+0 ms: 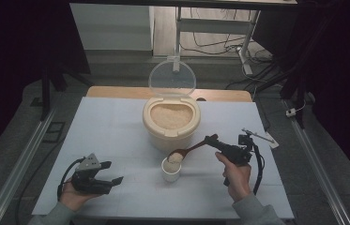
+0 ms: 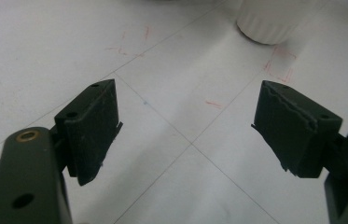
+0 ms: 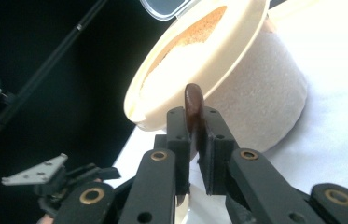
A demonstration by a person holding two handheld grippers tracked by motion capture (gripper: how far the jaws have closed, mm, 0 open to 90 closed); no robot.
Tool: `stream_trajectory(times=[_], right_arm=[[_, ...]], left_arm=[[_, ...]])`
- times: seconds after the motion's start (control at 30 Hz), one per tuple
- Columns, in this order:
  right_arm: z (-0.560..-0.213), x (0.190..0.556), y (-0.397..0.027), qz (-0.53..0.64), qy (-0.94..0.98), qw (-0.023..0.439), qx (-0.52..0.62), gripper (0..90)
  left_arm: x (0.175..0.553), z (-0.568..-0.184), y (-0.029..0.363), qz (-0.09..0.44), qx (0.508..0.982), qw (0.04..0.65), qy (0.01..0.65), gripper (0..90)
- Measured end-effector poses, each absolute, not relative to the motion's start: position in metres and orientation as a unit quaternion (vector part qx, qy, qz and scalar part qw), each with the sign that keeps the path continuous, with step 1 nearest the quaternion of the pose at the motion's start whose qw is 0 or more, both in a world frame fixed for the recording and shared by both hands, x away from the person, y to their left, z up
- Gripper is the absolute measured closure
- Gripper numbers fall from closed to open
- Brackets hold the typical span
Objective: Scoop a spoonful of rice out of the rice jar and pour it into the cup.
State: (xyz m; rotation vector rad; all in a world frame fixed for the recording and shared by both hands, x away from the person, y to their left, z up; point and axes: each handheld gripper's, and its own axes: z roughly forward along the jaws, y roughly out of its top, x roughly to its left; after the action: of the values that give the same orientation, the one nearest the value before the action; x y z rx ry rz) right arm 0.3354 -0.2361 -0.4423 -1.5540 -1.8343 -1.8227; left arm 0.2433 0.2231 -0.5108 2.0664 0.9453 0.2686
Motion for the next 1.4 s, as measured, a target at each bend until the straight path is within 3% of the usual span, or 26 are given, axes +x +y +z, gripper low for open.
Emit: stream_trajectory(times=[0.53,1.0,1.4], right_arm=[[-0.416,0.310,-0.222,-0.623,-0.684,-0.067,-0.375,83.2],[-0.414,0.309,-0.237,-0.657,-0.665,-0.053,-0.353,83.2],[-0.395,0.306,-0.264,-0.661,-0.665,-0.079,-0.340,83.2]], left_arm=[[0.243,-0.511,0.222,0.108,0.823,0.413,0.375,21.8],[0.244,-0.512,0.223,0.108,0.823,0.412,0.376,21.9],[0.244,-0.511,0.226,0.114,0.818,0.415,0.382,21.5]])
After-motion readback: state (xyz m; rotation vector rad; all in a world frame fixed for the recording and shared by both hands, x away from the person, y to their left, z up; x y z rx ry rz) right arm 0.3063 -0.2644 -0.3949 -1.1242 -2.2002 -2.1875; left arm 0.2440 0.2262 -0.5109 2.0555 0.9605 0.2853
